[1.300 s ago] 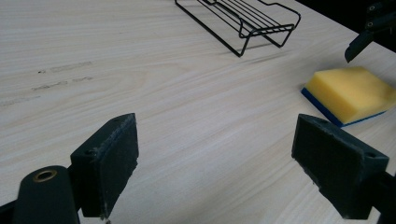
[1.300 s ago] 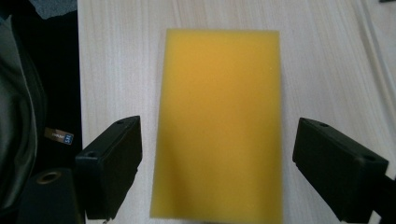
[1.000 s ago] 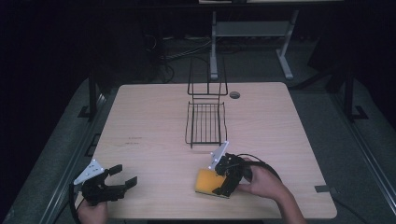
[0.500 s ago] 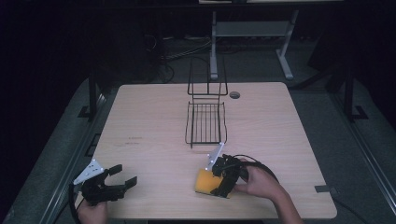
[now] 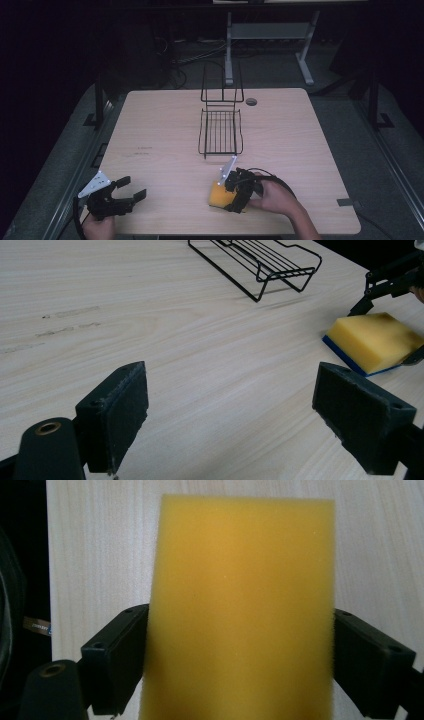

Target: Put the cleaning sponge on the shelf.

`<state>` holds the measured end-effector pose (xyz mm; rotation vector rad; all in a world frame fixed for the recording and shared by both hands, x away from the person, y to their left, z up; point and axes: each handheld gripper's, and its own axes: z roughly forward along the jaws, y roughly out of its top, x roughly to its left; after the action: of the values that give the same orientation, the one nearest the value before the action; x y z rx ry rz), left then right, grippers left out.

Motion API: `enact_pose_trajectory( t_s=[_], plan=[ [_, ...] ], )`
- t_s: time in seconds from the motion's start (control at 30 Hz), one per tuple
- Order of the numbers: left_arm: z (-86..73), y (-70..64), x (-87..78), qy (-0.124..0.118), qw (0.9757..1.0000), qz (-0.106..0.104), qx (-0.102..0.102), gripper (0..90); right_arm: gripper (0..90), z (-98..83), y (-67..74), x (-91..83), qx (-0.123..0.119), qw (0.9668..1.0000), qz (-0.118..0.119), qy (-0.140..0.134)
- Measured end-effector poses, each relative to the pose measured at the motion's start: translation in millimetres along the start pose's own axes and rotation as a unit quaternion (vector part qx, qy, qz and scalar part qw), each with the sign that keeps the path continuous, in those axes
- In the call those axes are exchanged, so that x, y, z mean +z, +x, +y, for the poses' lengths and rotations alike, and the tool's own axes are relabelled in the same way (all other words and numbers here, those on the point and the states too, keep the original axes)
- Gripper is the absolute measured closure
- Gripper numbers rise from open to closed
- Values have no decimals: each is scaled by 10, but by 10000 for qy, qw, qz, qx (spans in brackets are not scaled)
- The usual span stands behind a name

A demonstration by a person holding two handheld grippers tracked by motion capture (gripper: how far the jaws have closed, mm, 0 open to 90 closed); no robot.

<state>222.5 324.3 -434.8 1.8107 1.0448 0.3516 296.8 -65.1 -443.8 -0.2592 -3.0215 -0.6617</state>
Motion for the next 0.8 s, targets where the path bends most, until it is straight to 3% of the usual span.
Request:
enact_pose_trajectory(
  t_s=[0.8],
  plan=[
    [-3,0,-8,-32,10000,0,-26,141,189,-23,12,44,-28,9999,-107,55]
  ],
)
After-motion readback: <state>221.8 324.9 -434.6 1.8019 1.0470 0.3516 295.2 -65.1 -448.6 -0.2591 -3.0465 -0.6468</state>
